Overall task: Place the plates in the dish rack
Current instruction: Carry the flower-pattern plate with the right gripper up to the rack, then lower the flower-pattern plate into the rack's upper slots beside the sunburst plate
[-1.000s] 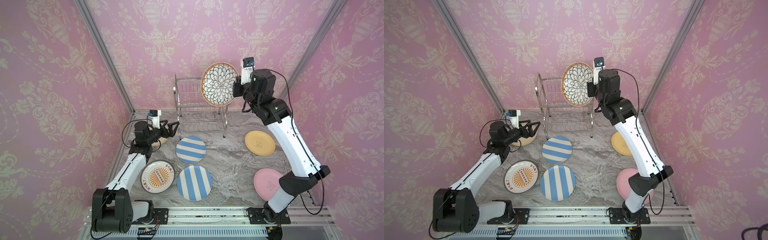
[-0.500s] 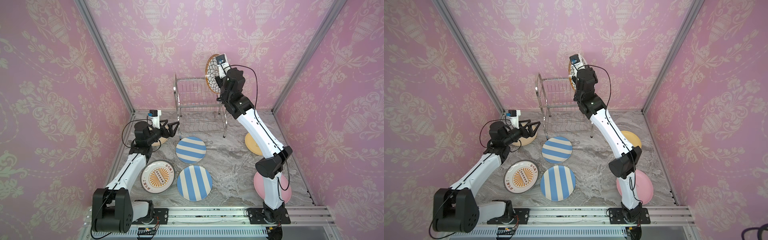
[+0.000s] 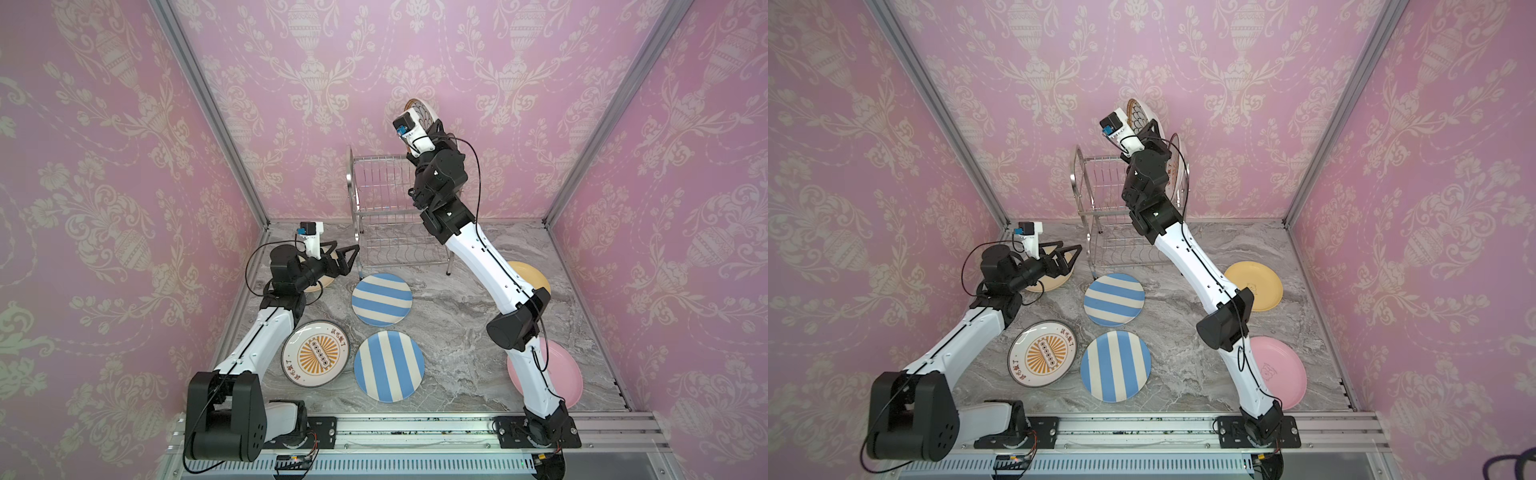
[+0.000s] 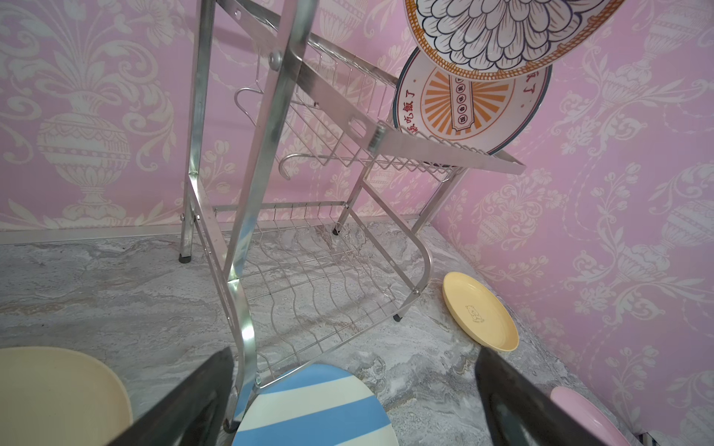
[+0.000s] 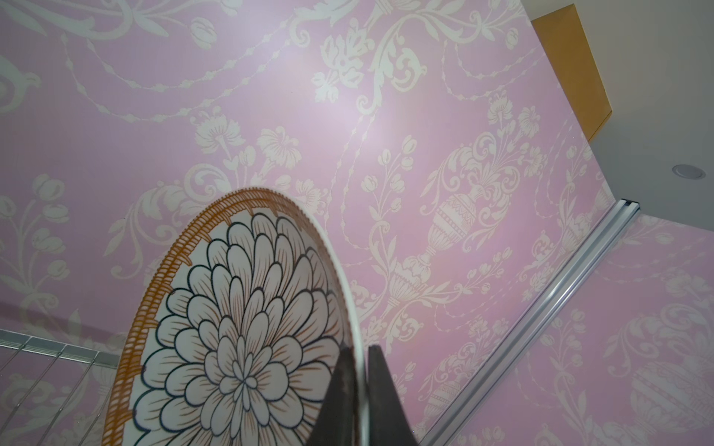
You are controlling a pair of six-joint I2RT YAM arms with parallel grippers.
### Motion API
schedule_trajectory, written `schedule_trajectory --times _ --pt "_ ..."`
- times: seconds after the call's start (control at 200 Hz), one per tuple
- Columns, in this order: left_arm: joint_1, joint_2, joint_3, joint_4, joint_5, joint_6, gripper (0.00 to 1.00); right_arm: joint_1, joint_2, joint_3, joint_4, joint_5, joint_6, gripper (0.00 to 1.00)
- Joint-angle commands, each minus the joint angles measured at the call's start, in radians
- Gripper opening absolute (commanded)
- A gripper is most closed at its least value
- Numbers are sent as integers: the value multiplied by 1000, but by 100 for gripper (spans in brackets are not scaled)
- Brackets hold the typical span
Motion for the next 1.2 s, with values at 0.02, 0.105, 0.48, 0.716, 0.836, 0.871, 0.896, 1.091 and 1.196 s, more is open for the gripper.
schedule_trajectory --times 0.02,0.105,0.48,0.716,0.836,0.871,0.896,1.091,1.196 --pt "-8 -45 -31 57 32 -34 99 -5 9 56 201 -7 -101 0" --pt "-7 -74 -40 34 28 -16 99 -5 20 56 195 -4 -114 0" --pt "-8 -91 -86 31 9 12 99 -23 75 57 207 32 -175 0" --pt "-7 -79 -80 31 9 22 99 -41 66 60 174 40 -142 0" --pt "-7 -75 -80 33 10 22 99 -51 64 62 180 42 -126 0" --pt "-6 -74 -78 35 10 22 99 -53 64 62 178 40 -117 0" --pt "-7 -73 -78 36 12 22 99 -52 64 62 173 38 -108 0" --pt "-6 -74 -79 30 14 23 99 -52 71 66 164 36 -75 0" --pt "-6 -76 -79 26 12 27 99 -54 84 67 152 45 -65 0"
